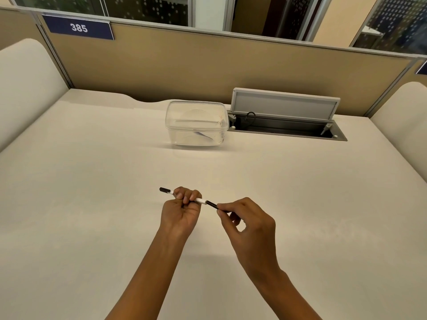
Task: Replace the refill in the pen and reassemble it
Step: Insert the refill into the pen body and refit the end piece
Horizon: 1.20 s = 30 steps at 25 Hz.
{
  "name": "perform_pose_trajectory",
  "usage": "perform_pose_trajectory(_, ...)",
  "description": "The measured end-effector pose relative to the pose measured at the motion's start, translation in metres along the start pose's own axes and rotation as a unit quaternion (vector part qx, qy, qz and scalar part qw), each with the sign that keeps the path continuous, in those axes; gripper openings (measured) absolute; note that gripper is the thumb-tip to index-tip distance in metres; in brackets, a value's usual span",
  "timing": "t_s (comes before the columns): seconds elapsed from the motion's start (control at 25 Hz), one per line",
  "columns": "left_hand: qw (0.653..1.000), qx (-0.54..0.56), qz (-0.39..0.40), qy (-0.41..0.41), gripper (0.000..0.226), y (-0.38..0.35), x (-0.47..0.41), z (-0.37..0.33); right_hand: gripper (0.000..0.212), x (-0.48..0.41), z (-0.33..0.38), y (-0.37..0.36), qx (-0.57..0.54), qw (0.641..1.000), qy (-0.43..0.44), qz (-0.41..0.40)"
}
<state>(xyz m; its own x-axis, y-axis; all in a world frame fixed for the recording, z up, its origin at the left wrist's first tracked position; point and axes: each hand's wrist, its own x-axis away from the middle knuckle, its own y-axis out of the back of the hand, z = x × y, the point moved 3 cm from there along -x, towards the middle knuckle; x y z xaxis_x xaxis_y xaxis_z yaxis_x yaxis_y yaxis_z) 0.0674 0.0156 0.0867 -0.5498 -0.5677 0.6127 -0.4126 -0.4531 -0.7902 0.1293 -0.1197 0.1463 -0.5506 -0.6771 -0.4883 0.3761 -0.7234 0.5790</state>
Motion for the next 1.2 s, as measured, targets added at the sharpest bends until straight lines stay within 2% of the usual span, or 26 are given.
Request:
perform_pose_trajectory(0.32,1.0,-0.008,0.009,-0.007,0.033,0.0,0.002,0.002,0.009,0.004,0.004,-0.003,0.024,0.999,0.036,0.011)
perform_pose_trajectory(0.76,0.995,-0.069,0.048,0.05,0.033,-0.003,0.014,0.014,0.011,-0.005,-0.002,-0.004,-0.078,0.994,-0.069,0.034)
perform_pose_trajectory(0.96,0.992,-0.089,0.087,0.012,0.035,-0.009,0.019,0.013,0.012,0.001,-0.003,-0.009,-0.067,0.994,-0.089,-0.019)
perform_pose_trajectory(1.12,0.987,-0.131,0.091,0.0,0.04,-0.008,0.017,0.01,0.012,0.007,-0.002,-0.013,-0.084,0.991,-0.1,-0.001)
perform_pose_trajectory(1.2,0.985,-0.147,0.094,-0.007,0.04,-0.01,0.019,0.009,0.011,0.008,-0.004,-0.015,-0.106,0.985,-0.134,0.007)
